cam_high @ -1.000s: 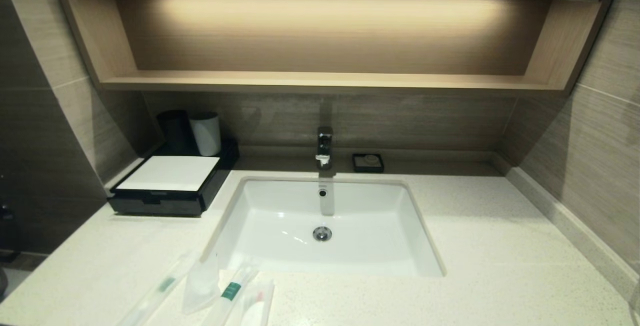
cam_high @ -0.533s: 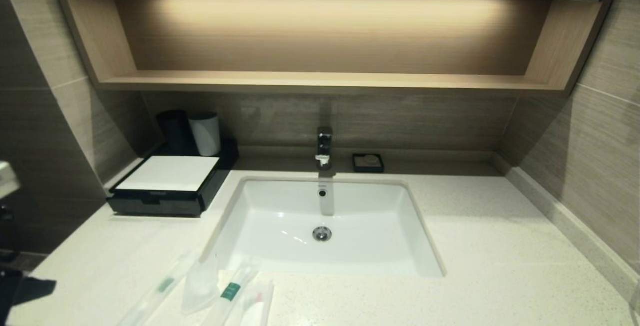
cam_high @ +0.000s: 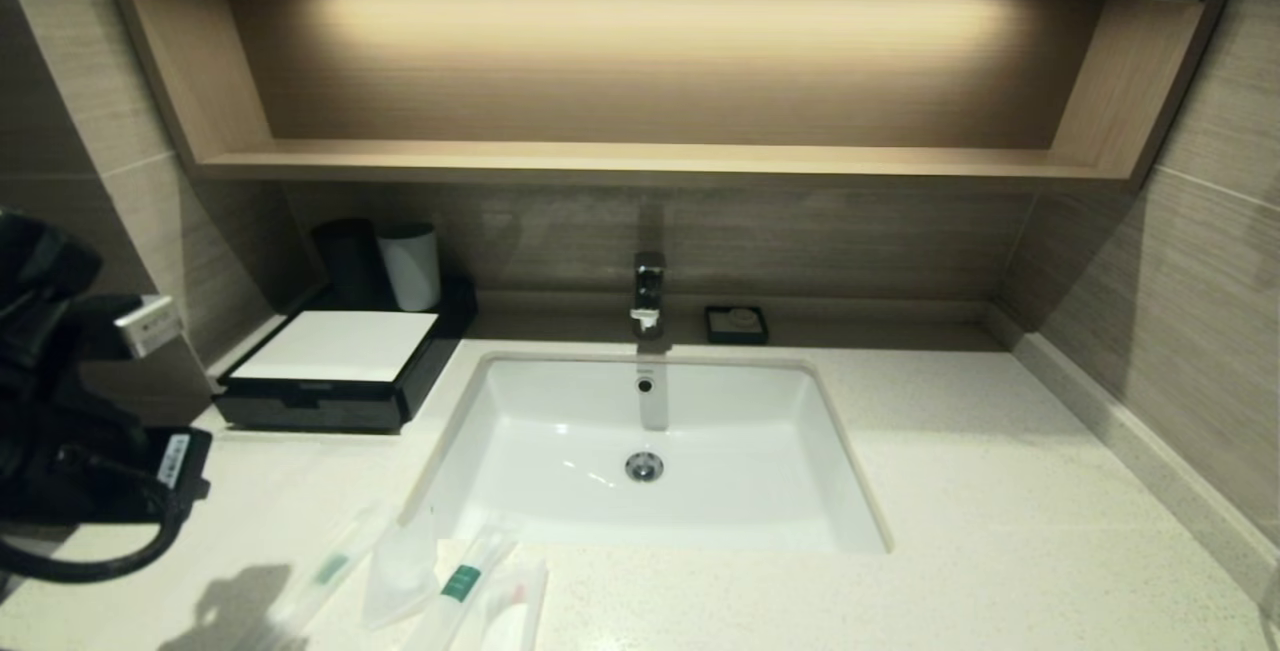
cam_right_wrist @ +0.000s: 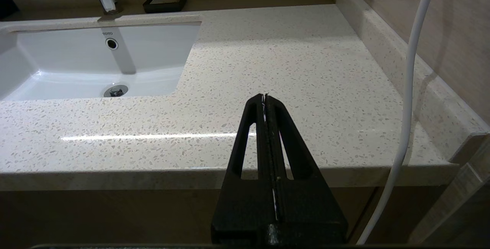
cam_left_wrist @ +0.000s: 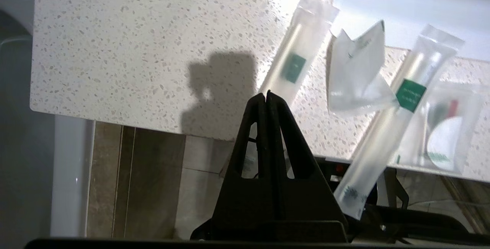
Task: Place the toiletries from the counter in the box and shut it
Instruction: Open the drawer
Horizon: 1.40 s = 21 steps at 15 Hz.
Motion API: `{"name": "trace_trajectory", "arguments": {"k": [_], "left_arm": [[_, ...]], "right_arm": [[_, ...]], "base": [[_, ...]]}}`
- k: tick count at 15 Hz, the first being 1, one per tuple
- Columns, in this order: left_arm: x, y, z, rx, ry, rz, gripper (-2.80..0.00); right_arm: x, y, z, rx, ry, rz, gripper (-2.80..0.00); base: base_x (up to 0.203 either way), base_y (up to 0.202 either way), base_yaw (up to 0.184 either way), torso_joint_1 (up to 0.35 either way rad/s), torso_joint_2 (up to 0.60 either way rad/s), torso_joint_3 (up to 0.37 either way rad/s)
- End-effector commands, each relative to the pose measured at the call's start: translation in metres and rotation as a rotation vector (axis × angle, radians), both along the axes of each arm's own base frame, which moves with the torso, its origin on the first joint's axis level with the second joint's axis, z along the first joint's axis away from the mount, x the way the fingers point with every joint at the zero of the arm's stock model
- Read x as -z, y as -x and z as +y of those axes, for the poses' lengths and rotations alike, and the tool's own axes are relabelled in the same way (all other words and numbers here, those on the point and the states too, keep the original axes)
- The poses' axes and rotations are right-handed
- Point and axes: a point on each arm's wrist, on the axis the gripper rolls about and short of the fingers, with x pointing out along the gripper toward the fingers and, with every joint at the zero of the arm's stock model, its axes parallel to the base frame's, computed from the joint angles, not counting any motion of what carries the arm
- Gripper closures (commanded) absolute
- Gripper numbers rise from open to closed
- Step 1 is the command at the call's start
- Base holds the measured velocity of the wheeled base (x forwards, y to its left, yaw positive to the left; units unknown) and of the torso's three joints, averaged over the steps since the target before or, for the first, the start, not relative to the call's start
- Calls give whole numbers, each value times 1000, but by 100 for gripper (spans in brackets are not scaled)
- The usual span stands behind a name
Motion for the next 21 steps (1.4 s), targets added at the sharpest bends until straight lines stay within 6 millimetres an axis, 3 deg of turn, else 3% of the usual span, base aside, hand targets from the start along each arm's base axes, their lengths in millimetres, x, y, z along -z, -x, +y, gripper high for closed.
{"name": "trace_trajectory", "arguments": {"k": [1,6,14,21], "left_arm": [[16,-27,10,-47,-3,61,0],[36,-52,19,-73,-9,81,0],[37,-74,55,-124,-57,71,0],[57,-107,63,-114,-37,73,0]], "right_arm": [[0,0,0,-1,-1,0,0],[0,0,0,-1,-1,1,0],[0,0,0,0,-1,1,0],[0,0,0,0,-1,1,0]], "base": [[0,0,0,0,0,0],[0,0,0,0,0,0],[0,0,0,0,0,0],[0,0,0,0,0,0]]}}
